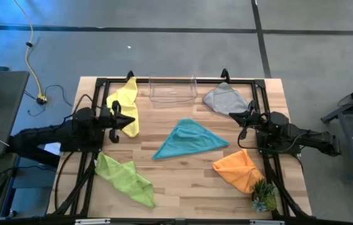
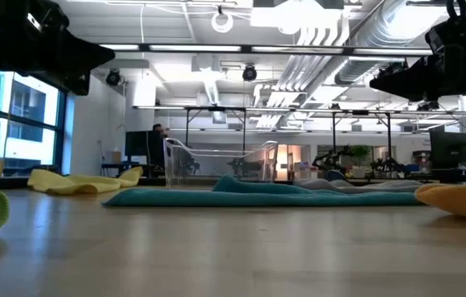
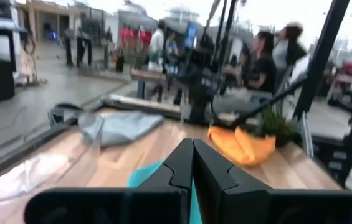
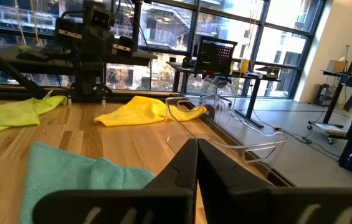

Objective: Fold microfiber towels
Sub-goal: Fold the blue towel

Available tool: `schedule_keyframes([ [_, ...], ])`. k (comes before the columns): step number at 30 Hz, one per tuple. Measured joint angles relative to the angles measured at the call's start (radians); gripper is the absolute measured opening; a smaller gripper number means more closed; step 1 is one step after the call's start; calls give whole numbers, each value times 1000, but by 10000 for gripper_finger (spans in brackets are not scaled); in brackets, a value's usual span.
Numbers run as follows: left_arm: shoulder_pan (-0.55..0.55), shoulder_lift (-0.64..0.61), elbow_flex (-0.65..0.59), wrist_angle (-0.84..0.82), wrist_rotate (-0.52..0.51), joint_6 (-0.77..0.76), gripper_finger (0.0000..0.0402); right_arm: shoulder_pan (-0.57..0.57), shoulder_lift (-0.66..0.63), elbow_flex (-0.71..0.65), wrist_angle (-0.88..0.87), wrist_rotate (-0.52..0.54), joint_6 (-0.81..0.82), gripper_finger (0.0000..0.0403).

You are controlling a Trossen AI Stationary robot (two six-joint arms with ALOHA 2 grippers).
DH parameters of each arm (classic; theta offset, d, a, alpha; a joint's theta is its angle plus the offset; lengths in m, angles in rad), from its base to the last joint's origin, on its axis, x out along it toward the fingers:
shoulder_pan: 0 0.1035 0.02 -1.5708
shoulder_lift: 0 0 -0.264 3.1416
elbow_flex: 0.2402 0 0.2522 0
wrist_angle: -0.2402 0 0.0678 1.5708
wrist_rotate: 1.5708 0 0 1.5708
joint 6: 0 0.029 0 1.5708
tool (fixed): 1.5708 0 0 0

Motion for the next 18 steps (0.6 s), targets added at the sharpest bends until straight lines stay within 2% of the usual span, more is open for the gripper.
schedule_keyframes([
  [11, -55, 489, 196, 12, -64, 78, 0, 0, 0, 0, 0, 0, 0, 0],
  [18, -94, 753, 329, 12, -83, 133, 0, 0, 0, 0, 0, 0, 0, 0],
])
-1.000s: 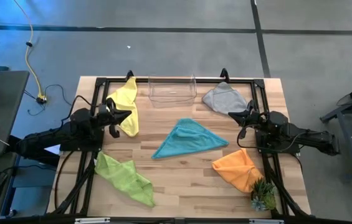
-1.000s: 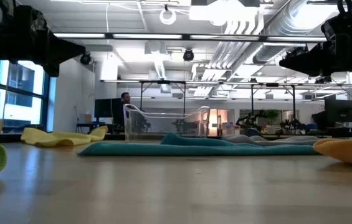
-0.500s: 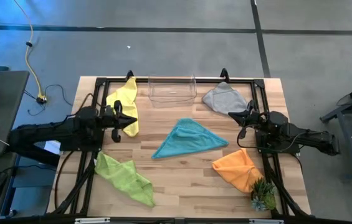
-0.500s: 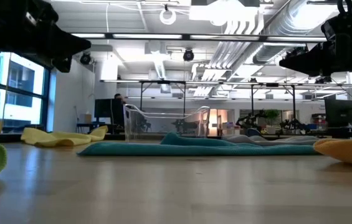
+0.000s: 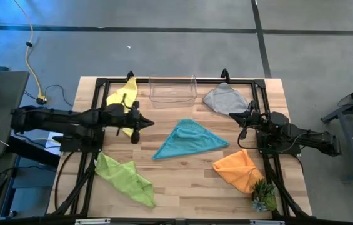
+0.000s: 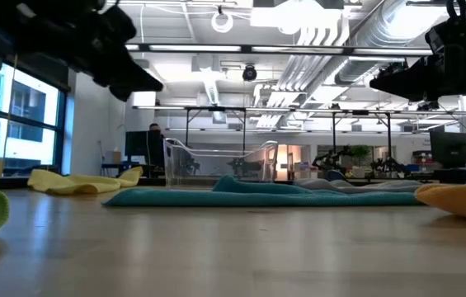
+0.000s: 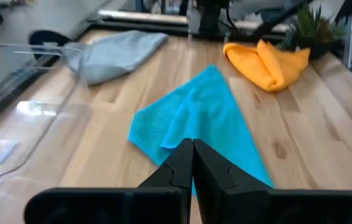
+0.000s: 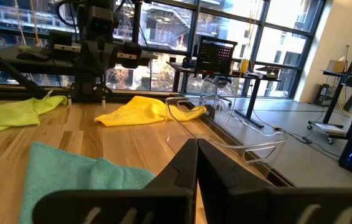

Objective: Fold microfiber towels
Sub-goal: Fold the blue towel

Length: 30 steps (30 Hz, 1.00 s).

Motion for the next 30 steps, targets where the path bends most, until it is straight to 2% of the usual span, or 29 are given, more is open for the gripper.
schedule_keyframes([
  [7, -42, 184, 107, 19, -28, -2, 0, 0, 0, 0, 0, 0, 0, 0],
  [17, -95, 361, 230, 23, -50, -90, 17, 0, 0, 0, 0, 0, 0, 0],
  [22, -130, 435, 269, 20, -47, -129, 37, 0, 0, 0, 0, 0, 0, 0],
  [30, -189, 474, 286, 22, -36, -196, 53, 0, 0, 0, 0, 0, 0, 0],
])
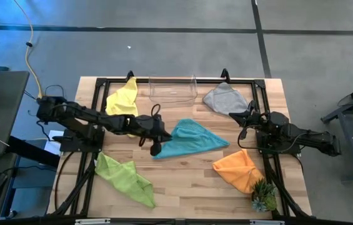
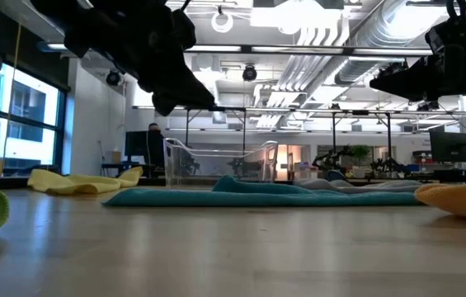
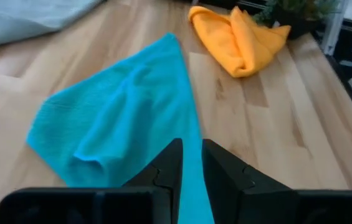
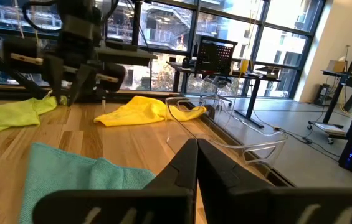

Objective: Fold microfiber towels
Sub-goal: Fold the blue towel

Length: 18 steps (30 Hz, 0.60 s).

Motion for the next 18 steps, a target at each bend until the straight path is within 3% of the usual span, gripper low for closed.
schedule_keyframes([
  [5, -35, 30, 0, -2, -5, -59, 47, 0, 0, 0, 0, 0, 0, 0],
  [9, -73, 45, 0, -1, -74, -147, 55, 0, 0, 0, 0, 0, 0, 0],
  [18, -63, 160, 69, -5, -198, -163, 134, 0, 0, 0, 0, 0, 0, 0],
])
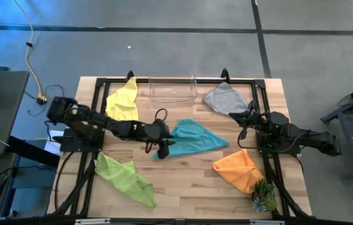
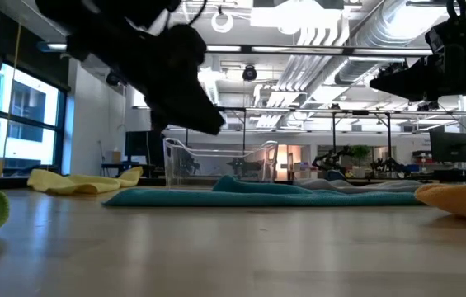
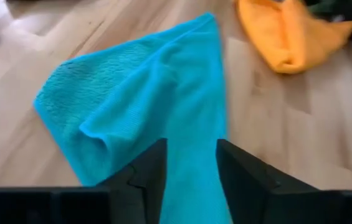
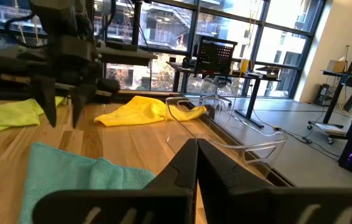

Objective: Fold microfiber towels
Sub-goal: Fold the blue towel

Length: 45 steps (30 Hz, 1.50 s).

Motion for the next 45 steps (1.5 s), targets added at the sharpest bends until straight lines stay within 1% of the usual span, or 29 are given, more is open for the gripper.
schedule_keyframes([
  [3, 28, 77, 68, -31, 1, -6, 161, 0, 0, 0, 0, 0, 0, 0],
  [6, 59, 144, 138, -112, -12, -16, 184, 0, 0, 0, 0, 0, 0, 0],
  [9, 89, 192, 185, -159, -31, 10, 201, 0, 0, 0, 0, 0, 0, 0],
  [12, 113, 228, 203, -175, -1, 0, 210, 0, 0, 0, 0, 0, 0, 0],
  [16, 140, 254, 201, -182, 50, -20, 208, 0, 0, 0, 0, 0, 0, 0],
  [18, 147, 255, 201, -180, 77, -20, 201, 0, 0, 0, 0, 0, 0, 0],
  [20, 148, 255, 201, -170, 80, -13, 190, 0, 0, 0, 0, 0, 0, 0],
  [25, 146, 255, 201, -179, 125, -12, 154, 0, 0, 0, 0, 0, 0, 0],
  [29, 146, 255, 201, -193, 119, -1, 121, 0, 0, 0, 0, 0, 0, 0],
  [32, 147, 255, 201, -190, 135, 8, 96, 0, 0, 0, 0, 0, 0, 0],
  [41, 137, 254, 201, -185, 138, 94, 12, 0, 0, 0, 0, 0, 0, 0],
  [43, 133, 254, 201, -187, 138, 111, 4, 0, 0, 0, 0, 0, 0, 0],
  [45, 127, 254, 201, -187, 132, 121, 5, 0, 0, 0, 0, 0, 0, 0],
])
